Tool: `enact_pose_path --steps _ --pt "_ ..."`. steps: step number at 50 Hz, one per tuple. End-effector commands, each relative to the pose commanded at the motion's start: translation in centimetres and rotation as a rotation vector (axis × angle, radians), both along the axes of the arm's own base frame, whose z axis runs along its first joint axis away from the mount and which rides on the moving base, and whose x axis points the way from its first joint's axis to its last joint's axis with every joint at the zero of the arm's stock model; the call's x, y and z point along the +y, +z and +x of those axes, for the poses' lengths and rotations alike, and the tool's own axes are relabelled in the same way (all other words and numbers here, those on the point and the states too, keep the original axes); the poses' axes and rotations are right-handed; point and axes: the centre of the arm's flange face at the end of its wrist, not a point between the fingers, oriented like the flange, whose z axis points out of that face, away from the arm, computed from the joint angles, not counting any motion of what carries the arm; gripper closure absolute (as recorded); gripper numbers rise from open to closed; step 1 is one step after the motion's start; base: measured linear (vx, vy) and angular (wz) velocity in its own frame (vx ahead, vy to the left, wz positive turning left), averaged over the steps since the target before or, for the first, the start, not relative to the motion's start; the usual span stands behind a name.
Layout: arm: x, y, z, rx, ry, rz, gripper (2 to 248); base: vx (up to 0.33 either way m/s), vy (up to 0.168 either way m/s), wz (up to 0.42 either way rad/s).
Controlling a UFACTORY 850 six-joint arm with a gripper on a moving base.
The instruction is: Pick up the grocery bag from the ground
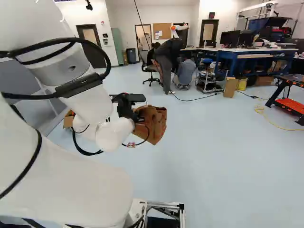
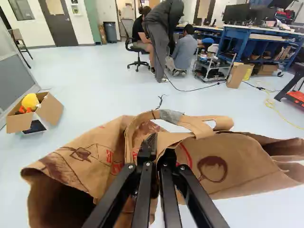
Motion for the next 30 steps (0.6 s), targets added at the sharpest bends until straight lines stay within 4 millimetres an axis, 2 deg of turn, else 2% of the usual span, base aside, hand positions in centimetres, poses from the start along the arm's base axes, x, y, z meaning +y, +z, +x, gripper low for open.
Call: enact_pose_path --steps 30 --pt "0.0 0.0 -0.01 0.0 0.0 0.0 228 0.0 0.0 0.0"
